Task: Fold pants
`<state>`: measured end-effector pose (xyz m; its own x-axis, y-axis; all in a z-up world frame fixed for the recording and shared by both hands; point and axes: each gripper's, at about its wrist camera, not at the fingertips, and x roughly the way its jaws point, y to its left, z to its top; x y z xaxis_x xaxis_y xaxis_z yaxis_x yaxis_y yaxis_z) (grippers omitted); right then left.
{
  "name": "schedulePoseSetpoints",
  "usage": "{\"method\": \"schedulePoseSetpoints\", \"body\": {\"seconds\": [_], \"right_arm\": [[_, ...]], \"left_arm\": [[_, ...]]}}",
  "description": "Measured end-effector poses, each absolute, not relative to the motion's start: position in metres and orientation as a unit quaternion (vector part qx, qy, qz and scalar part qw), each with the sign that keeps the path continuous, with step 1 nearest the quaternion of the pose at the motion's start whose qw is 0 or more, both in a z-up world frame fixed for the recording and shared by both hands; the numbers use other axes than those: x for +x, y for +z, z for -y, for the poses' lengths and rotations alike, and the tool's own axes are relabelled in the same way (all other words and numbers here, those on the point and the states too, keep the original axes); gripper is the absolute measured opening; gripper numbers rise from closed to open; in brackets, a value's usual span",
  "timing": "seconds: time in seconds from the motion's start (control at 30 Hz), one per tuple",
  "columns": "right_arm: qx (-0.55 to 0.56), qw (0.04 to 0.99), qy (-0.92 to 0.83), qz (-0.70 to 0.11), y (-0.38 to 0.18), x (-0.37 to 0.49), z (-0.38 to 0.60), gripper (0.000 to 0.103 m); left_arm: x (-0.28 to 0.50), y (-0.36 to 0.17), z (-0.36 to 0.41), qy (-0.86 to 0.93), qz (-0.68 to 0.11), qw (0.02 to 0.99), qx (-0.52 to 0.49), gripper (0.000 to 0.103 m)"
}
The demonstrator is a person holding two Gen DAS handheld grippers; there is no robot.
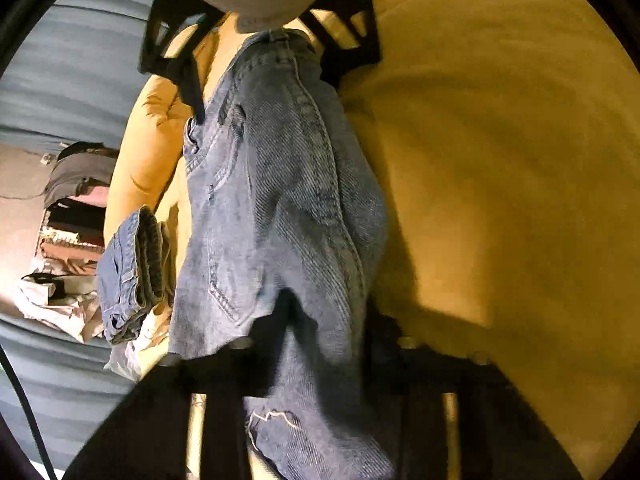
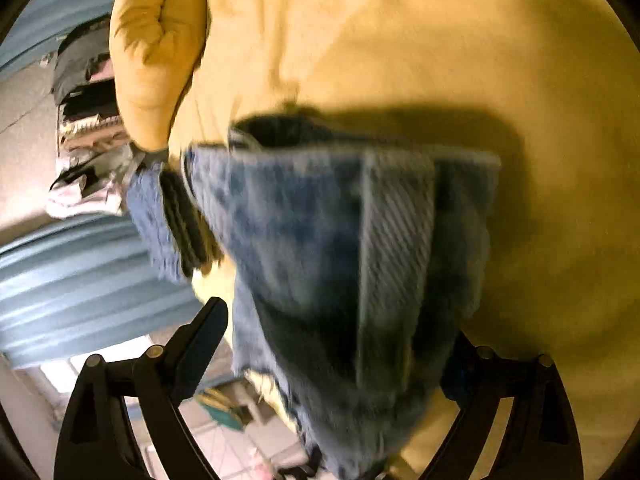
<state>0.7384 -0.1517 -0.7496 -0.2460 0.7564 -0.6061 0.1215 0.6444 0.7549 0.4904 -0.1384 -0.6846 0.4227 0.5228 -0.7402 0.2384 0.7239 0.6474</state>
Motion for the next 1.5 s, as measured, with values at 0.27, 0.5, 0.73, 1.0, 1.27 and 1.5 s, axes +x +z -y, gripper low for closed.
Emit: {"method": "schedulePoseSetpoints", "body": {"seconds": [0.27,0.5,0.73,1.0,1.27,1.5], "right_arm": [[0.304,0.57,0.266,-0.715,-0.701,0.717,0.169,0.036],[0.355,0.58,0.218,-0.7,-0.615,0.668,0.188,0.034],[0.408,0.568,0.179,-0.692,-0.519,0.6,0.216,0.033],[0.401,0.562,0.213,-0.691,-0.45,0.546,0.162,0.033],[0.411,0.577,0.198,-0.677,-0.441,0.549,0.049,0.033],[0.5,0.598,0.187,-0.598,-0.447,0.612,-0.073,0.033]], "left_arm": [[0.485,-0.627,0.108,0.073,-0.499,0.784,0.361,0.009],[0.442,-0.537,0.084,0.013,-0.456,0.793,0.405,0.008],[0.391,-0.442,0.067,-0.057,-0.428,0.775,0.461,0.009],[0.353,-0.399,0.019,-0.054,-0.408,0.745,0.525,0.009],[0.387,-0.396,-0.112,-0.101,-0.394,0.743,0.532,0.009],[0.483,-0.388,-0.253,-0.165,-0.337,0.718,0.586,0.009]]}}
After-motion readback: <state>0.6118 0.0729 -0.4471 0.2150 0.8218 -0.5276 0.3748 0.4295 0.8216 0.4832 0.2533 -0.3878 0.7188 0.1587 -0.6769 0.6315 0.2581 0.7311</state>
